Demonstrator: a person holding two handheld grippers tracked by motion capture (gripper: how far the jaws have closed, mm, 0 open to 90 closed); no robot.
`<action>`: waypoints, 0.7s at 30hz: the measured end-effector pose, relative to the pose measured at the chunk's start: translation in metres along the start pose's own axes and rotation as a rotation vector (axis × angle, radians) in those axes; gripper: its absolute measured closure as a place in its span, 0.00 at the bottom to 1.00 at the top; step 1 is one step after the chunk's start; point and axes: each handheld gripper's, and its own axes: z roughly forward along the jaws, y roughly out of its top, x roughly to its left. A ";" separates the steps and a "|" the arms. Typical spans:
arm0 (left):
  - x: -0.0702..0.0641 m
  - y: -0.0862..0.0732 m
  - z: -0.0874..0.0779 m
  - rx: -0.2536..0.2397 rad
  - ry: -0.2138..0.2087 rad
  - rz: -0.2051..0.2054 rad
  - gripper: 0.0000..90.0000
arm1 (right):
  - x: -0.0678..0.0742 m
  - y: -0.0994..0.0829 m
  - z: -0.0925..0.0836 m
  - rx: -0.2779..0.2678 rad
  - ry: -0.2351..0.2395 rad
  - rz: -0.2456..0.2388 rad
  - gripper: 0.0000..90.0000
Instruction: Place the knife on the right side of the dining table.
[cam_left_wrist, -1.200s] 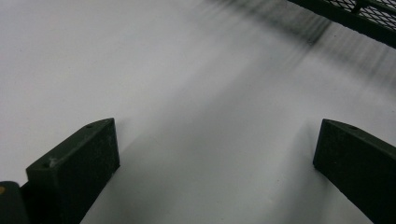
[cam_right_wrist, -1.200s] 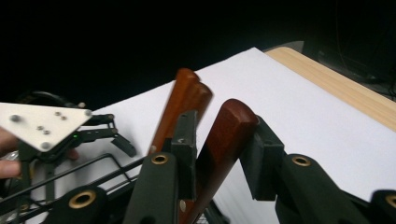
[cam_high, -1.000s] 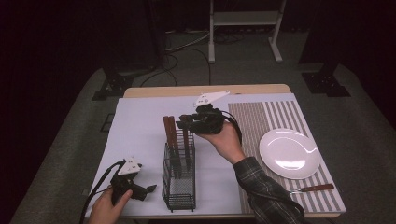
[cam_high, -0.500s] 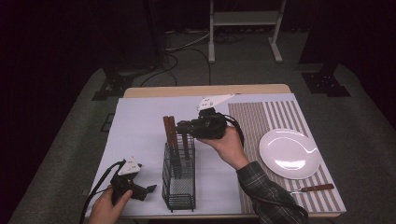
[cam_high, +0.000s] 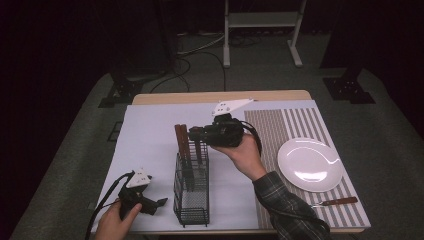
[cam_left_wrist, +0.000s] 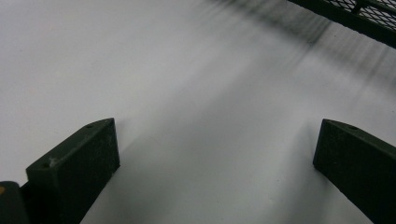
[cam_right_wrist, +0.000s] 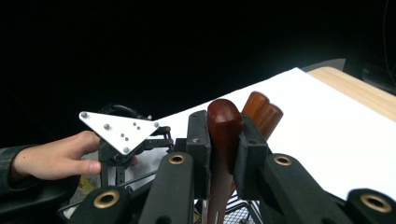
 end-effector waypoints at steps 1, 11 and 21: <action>0.000 0.000 0.000 0.000 0.000 0.000 0.00 | 0.000 0.001 -0.001 -0.005 -0.001 -0.002 0.87; 0.000 0.000 0.000 0.001 0.000 0.001 0.00 | 0.004 0.019 -0.014 -0.044 -0.012 -0.023 0.88; 0.000 0.000 0.000 0.001 0.000 0.001 0.00 | 0.008 0.037 -0.027 -0.082 -0.009 -0.040 0.88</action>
